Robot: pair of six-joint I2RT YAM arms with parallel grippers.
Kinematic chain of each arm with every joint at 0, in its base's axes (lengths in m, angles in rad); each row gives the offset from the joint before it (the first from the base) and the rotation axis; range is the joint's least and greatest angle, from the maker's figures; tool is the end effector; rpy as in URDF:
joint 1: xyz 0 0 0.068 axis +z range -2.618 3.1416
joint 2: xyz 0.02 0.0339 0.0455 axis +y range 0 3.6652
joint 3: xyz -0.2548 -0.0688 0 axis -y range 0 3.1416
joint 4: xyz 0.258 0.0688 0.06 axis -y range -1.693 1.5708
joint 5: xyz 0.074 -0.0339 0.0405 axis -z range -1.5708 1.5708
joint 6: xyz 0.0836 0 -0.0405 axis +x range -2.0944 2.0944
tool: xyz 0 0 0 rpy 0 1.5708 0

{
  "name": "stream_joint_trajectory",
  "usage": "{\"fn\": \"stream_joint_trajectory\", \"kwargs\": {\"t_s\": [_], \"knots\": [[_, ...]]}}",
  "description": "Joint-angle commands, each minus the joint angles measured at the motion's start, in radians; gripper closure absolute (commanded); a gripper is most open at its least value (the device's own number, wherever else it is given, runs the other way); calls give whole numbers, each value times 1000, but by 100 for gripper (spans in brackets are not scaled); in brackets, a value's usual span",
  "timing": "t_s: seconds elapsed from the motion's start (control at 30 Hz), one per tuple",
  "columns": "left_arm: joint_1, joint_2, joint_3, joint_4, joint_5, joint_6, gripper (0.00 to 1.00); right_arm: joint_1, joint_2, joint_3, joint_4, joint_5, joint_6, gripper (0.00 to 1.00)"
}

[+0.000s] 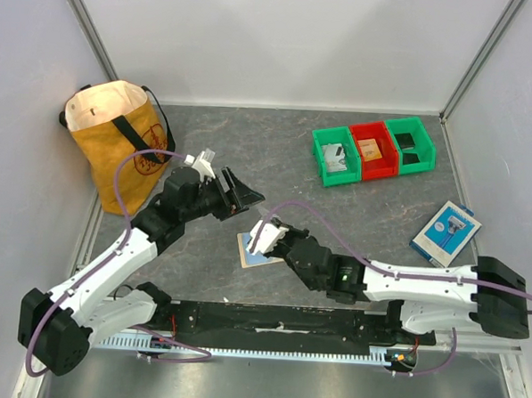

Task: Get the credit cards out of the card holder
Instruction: Place the credit card in the storage box.

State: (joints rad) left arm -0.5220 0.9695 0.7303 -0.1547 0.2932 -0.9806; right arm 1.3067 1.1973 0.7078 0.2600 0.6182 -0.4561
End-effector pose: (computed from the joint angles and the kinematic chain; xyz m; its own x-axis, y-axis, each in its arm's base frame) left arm 0.2332 -0.1620 0.2617 -0.7739 -0.4724 -0.4217 0.1180 0.5468 -0.8289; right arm 0.1307 0.2976 0.2500 0.2283 -0.5308 -0.8162 -0.6001 0.5834 -0.5473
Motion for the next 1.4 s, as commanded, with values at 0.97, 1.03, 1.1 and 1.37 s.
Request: {"fn": "stream_joint_trajectory", "kwargs": {"t_s": [0.97, 1.03, 1.1, 1.37], "knots": [[4, -21, -172, 412, 84, -104, 98, 76, 27, 2, 199, 181, 100, 31], [5, -40, -196, 446, 58, -112, 98, 22, -42, -20, 167, 109, 230, 23], [4, -57, -230, 504, 35, -131, 98, -32, -117, -59, 173, 46, 366, 18], [-6, -66, -393, 829, -71, -306, 98, -262, -355, -322, 376, -106, 1031, 3]]}}
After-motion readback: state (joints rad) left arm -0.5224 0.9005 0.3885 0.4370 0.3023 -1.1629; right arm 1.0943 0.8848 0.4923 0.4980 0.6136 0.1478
